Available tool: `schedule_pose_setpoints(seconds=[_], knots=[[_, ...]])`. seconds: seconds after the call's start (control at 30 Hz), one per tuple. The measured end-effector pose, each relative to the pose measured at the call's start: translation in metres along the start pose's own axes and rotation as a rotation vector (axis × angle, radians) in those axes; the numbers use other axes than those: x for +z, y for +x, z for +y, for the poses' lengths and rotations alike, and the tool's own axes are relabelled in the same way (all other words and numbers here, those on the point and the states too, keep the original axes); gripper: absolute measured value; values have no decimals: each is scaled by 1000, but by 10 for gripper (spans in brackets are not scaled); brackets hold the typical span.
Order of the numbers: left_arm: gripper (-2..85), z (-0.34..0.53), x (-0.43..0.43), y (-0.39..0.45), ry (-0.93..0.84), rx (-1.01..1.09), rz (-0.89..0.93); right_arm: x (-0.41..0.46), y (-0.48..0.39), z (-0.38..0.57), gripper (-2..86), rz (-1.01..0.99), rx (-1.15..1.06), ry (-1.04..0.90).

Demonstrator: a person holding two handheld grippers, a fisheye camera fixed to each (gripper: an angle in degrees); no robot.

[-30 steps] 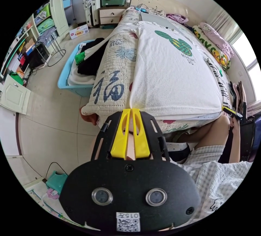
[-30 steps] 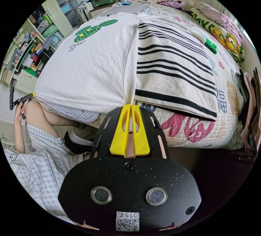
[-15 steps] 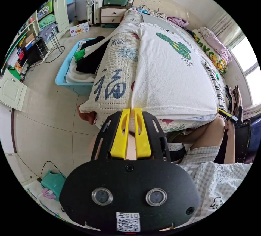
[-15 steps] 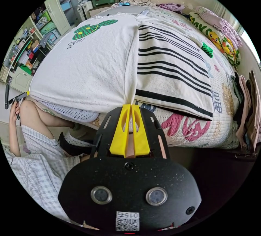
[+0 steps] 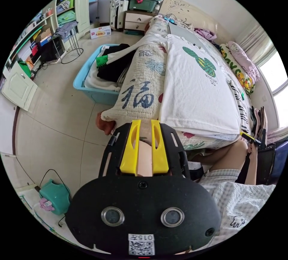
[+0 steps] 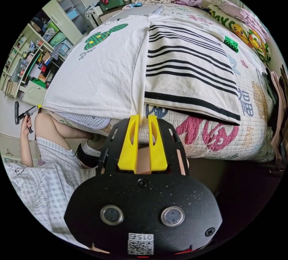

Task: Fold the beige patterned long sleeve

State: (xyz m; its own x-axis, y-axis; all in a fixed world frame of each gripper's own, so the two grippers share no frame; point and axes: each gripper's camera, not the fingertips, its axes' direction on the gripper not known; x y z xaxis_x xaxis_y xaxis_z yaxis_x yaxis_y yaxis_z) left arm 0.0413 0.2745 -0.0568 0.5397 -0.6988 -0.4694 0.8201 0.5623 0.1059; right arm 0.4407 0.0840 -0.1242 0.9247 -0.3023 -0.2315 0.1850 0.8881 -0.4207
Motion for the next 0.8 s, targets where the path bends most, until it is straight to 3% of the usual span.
schedule_pose_setpoints(seconds=[0.27,0.47,0.6,0.8], knots=[[59,-20,14,128,153,307,131,-65,34,-8,85,-135,-11,-38],[67,-57,87,264,133,549,241,-172,134,-6,79,-500,84,299],[77,-76,144,342,88,640,287,-230,230,-49,79,-368,296,567],[93,-76,236,420,-37,728,248,-213,359,-204,98,-367,555,598]])
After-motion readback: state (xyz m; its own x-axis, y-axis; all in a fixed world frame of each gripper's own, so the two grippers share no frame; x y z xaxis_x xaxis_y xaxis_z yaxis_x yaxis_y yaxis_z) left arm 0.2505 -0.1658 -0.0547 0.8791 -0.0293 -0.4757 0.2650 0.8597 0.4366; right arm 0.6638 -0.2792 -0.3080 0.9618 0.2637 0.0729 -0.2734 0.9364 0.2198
